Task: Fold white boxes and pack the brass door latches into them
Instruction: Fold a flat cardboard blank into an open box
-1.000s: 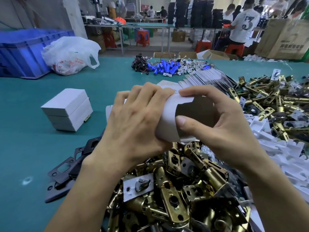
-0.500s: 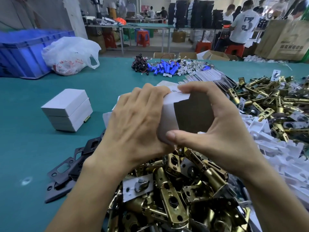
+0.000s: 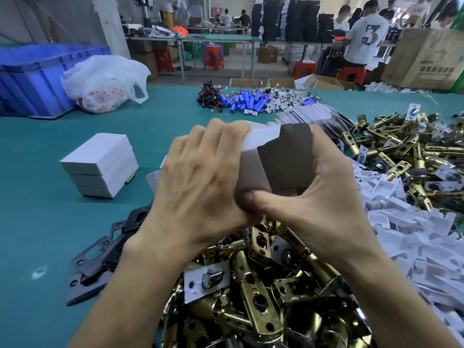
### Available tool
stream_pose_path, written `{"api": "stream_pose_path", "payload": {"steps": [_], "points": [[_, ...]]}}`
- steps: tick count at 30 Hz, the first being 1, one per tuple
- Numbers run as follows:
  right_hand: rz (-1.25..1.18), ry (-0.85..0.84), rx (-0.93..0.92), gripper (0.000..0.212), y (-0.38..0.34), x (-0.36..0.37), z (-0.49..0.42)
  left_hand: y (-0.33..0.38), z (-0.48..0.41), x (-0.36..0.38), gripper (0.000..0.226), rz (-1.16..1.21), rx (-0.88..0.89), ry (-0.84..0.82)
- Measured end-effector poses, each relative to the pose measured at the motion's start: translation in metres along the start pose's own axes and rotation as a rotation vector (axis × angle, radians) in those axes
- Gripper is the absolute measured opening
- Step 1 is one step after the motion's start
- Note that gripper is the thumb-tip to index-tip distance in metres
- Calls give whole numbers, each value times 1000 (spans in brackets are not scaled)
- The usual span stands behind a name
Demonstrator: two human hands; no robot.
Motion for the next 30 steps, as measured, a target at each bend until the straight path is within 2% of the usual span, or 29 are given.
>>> {"api": "stream_pose_path", "payload": {"steps": [4, 7, 9, 12, 17, 21, 24, 26, 28, 30], "points": [[-17, 1, -20, 51, -2, -4, -1, 2, -1, -2, 83, -3, 7, -2], [-51, 14, -27, 68, -5, -6, -1, -1, 0, -7, 82, 19, 1, 5], [-157, -25, -10, 82, -4, -5, -1, -4, 0, -12, 79, 69, -14, 16], [-301, -91, 63, 86, 2, -1, -1, -7, 0, -17, 74, 122, -23, 23], [-453, -70, 155, 72, 9, 2, 1, -9, -1, -22, 77, 107, -88, 45], [-497, -117, 163, 57, 6, 5, 1, -9, 1, -29, 81, 32, -97, 33], [-510, -112, 199, 52, 10, 4, 2, -11, 1, -31, 81, 5, -91, -51], [-504, -120, 233, 52, 13, 6, 3, -19, 4, -28, 83, 64, -130, -179], [-561, -113, 281, 56, 16, 5, 3, -29, 9, -24, 86, 254, -199, -304], [-651, -114, 304, 57, 16, 4, 2, -36, 12, -20, 76, 488, -259, -382]]}}
Point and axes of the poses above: each hand's wrist, its own z-axis away from the middle knuckle, its own x-axis out of the palm, y = z × x, the point moved 8 cm from there along -z, towards the middle knuckle, and after that the axes turned 13 degrees about -z, right-handed, at the moved point
